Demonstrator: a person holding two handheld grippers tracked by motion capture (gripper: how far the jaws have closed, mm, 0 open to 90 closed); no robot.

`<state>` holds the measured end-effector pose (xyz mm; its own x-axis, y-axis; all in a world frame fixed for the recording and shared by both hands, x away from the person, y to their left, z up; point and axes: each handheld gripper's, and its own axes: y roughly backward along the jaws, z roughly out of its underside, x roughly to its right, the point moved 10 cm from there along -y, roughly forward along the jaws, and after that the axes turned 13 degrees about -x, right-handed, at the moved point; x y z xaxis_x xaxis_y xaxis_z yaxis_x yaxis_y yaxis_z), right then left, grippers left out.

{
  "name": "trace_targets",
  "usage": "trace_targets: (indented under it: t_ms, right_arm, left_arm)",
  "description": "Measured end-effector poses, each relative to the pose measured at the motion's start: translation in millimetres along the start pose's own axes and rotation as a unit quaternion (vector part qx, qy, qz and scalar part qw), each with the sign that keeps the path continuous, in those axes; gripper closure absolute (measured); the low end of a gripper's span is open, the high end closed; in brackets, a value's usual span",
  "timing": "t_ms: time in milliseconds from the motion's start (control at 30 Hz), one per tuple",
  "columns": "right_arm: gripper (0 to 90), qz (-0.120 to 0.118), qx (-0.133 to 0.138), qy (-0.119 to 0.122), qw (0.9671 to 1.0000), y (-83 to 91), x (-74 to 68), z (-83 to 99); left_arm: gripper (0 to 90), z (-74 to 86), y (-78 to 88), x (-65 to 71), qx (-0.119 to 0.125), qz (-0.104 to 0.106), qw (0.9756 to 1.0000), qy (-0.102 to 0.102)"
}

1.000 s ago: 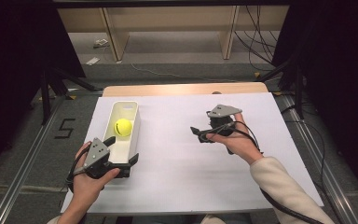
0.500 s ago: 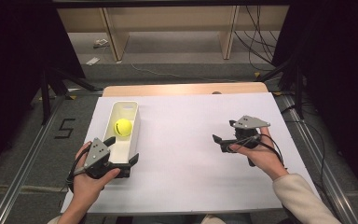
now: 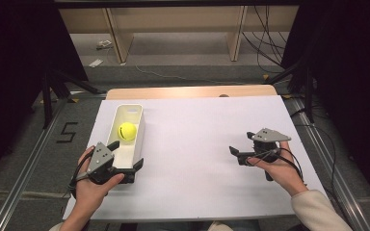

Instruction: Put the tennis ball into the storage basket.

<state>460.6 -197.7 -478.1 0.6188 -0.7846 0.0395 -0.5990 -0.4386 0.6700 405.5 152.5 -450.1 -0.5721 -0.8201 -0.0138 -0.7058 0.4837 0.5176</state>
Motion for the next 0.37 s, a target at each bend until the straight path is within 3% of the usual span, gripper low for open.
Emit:
trace_targets:
  t_ms: [367]
  right_arm:
    - [15.3,-0.001,0.002,-0.007,1.0,0.0,0.6,5.0]
  left_arm:
    - [0.1,-0.3,0.6,-0.6,0.001,-0.002,1.0,0.0]
